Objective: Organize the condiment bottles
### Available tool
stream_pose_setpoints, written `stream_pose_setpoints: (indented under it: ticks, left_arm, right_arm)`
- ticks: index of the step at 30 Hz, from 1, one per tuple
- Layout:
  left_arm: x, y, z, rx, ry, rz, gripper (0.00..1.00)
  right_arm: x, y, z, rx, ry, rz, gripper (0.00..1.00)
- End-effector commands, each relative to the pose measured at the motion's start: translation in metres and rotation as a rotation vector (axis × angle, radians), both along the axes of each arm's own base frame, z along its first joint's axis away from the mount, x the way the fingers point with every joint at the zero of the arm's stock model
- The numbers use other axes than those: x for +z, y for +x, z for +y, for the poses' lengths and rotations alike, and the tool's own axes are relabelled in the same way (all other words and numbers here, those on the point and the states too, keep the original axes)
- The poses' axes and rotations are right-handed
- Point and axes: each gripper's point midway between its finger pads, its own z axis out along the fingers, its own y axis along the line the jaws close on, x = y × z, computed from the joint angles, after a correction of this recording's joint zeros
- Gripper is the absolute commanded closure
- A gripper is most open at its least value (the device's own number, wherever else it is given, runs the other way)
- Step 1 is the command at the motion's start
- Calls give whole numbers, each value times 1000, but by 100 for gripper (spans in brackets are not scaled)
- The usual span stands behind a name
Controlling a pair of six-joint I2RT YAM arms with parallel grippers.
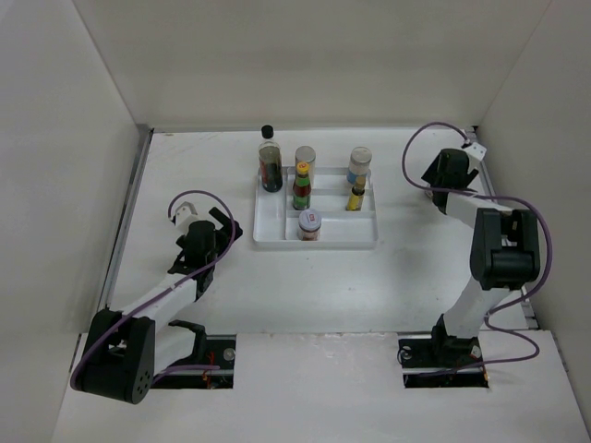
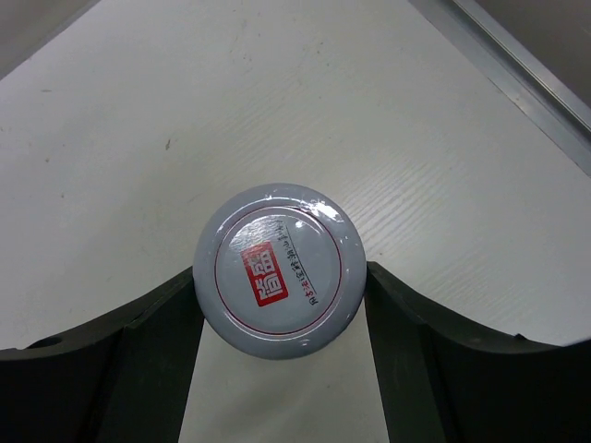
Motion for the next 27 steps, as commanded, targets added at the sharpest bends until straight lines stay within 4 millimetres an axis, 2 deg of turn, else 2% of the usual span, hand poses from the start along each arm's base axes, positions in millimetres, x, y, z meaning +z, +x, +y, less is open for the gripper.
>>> stream_pose_setpoints:
  ticks: [1,7,11,17,23,27]
  left_arm:
    - [18,11,-2,4,-18,-66,0]
    - [19,11,-3,0,-19,-69,0]
    - [17,11,-3,0,-18,-65,0]
    - [24,10,1,12,-23,-92,0]
    - [26,10,1,10,-25,-99,0]
    - [25,10,3,15,-24,-91,0]
  right_arm:
    - [43,-5,8,-11,-1,-146,50]
    - [74,-32,57,46,-27,-230,49]
    - [87,-54,90,111,-16,-267,49]
    - [101,-81,161,297,6,-293,49]
    - [102,-97,216,439,27,-279,49]
    - [93,-106,241,505,29,-244,49]
